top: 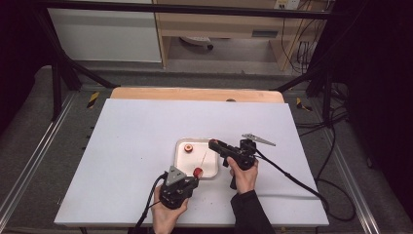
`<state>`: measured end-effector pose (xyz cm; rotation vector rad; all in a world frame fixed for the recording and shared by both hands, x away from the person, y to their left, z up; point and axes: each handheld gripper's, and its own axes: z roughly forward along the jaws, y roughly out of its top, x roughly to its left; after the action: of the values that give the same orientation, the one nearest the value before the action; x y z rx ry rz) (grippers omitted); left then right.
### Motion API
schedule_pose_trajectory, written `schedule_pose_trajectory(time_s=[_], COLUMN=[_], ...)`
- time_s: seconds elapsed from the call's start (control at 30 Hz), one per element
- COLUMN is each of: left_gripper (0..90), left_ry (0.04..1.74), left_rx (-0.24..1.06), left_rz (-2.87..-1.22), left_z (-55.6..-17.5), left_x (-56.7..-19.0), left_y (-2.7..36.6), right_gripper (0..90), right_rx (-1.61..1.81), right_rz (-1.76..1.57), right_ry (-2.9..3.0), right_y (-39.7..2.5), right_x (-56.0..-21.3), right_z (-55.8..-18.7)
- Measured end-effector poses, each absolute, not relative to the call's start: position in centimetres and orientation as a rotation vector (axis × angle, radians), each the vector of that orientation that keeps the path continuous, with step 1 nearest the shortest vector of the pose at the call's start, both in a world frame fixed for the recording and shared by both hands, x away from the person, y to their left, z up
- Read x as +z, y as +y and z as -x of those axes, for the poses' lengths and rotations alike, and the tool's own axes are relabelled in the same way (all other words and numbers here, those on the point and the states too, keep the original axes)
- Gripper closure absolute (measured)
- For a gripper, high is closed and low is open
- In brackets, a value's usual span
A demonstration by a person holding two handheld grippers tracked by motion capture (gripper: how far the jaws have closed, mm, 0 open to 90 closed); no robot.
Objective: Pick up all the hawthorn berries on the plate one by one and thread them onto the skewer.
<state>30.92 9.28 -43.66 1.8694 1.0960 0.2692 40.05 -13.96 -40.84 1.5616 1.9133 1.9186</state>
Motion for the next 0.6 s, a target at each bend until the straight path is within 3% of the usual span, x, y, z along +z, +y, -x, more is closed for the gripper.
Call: schedule_pose_trajectory(time_s=[0.6], left_gripper=[88.1], left_ry=[1.109], left_rx=[0.224], left_rz=[-1.823], left_z=[-31.2], left_x=[-43.5], left_y=[7.8], right_gripper=[60.9], right_rx=[2.029], right_rz=[-1.560], right_ry=[1.799], right_y=[-13.4], right_x=[-40.9], right_z=[-39.3])
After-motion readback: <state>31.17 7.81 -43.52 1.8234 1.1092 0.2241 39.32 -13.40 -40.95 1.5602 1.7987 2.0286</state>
